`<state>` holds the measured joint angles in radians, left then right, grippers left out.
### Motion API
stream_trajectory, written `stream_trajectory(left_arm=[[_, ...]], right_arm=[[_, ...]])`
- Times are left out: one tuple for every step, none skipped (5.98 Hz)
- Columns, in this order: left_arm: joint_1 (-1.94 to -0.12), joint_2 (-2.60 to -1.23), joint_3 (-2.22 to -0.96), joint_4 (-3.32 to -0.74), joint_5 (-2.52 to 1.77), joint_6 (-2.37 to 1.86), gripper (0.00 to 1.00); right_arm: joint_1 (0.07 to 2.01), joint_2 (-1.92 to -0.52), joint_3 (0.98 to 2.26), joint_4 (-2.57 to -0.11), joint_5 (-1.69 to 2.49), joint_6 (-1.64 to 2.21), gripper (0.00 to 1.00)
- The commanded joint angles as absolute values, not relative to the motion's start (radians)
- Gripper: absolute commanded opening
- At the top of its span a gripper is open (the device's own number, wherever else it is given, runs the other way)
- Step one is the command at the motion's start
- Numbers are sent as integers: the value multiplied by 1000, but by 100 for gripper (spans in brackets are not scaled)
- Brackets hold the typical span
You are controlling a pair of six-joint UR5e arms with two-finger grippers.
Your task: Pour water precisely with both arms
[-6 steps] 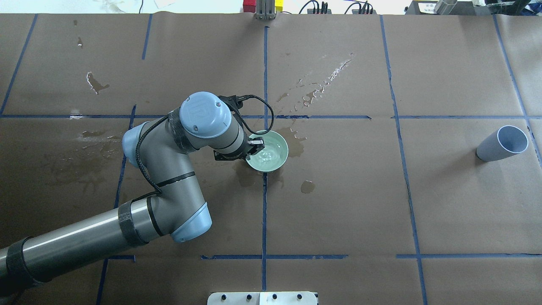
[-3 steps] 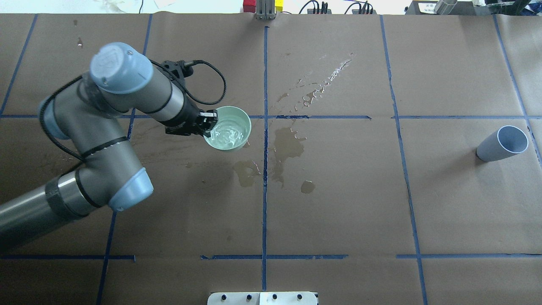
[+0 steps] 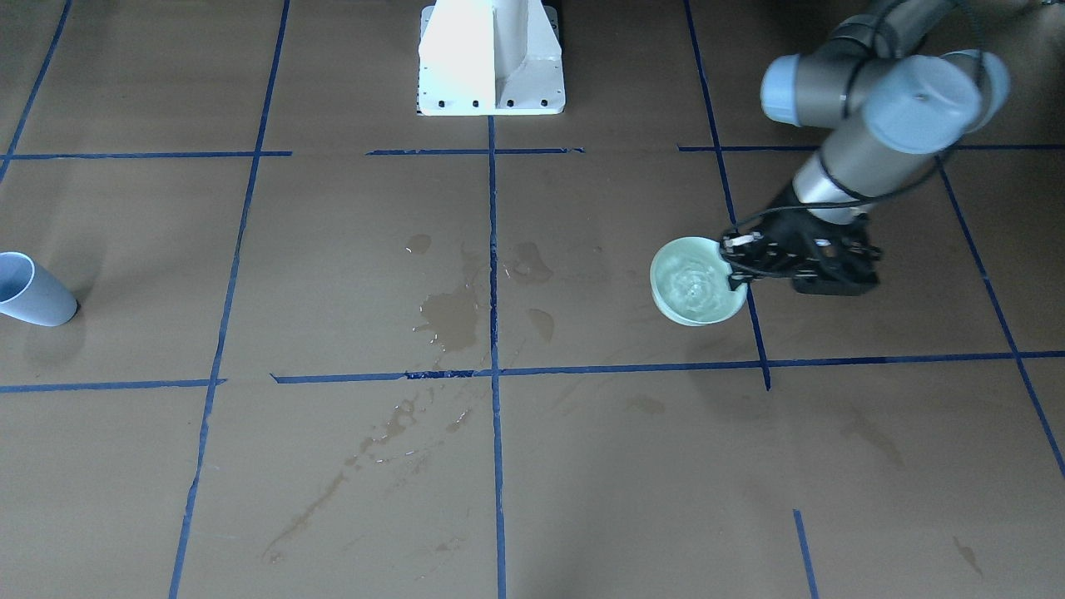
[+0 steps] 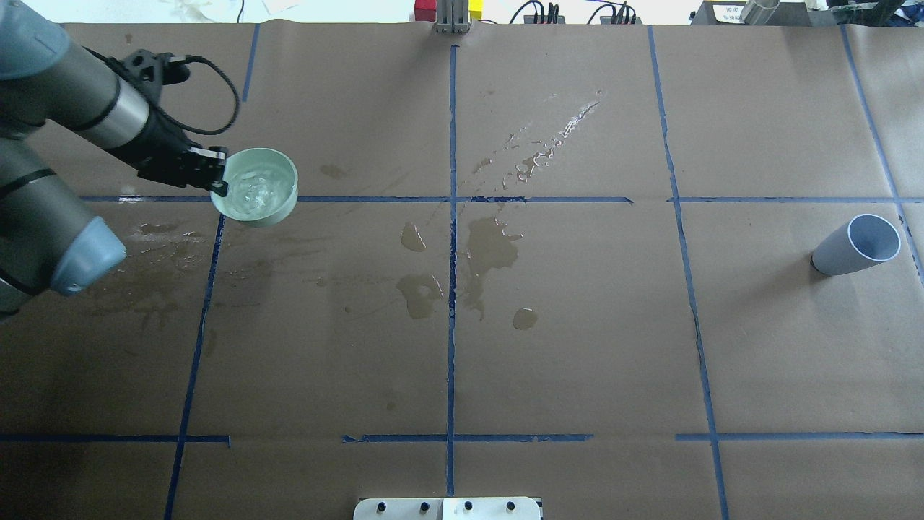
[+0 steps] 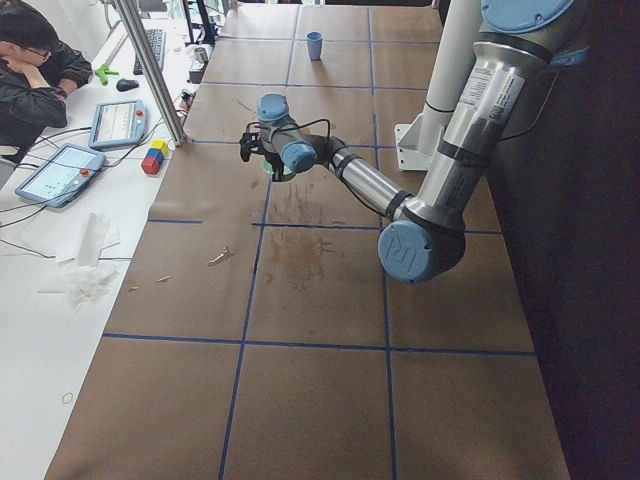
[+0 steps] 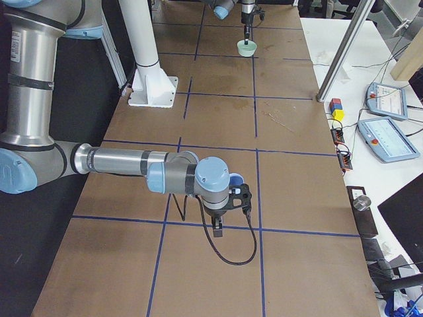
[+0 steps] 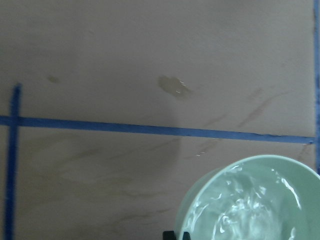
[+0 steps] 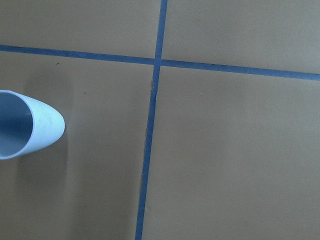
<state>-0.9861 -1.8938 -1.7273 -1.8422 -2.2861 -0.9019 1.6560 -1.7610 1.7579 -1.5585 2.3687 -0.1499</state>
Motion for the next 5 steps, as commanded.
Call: stream_trajectory(left_arm=[[-1127, -1736, -1721, -1871, -2359, -644, 0], [-1184, -1648, -1688, -1944, -2411, -544, 0], [-1216, -1562, -1648, -2045, -2437, -481, 0], [-1219, -1522, -1579, -2177, -2441, -485, 0], [-1218, -1525, -1518, -2245, -2450, -523, 0]], right_arm=[[1655, -1761, 1758, -1559, 2370, -149, 100], [1655, -1761, 1756, -1559, 2370, -149, 100], [1655, -1761, 1756, -1559, 2368, -149, 100], [1655, -1761, 1756, -1559, 2367, -150, 100], [1655, -1759, 1756, -1559, 2367, -152, 100]])
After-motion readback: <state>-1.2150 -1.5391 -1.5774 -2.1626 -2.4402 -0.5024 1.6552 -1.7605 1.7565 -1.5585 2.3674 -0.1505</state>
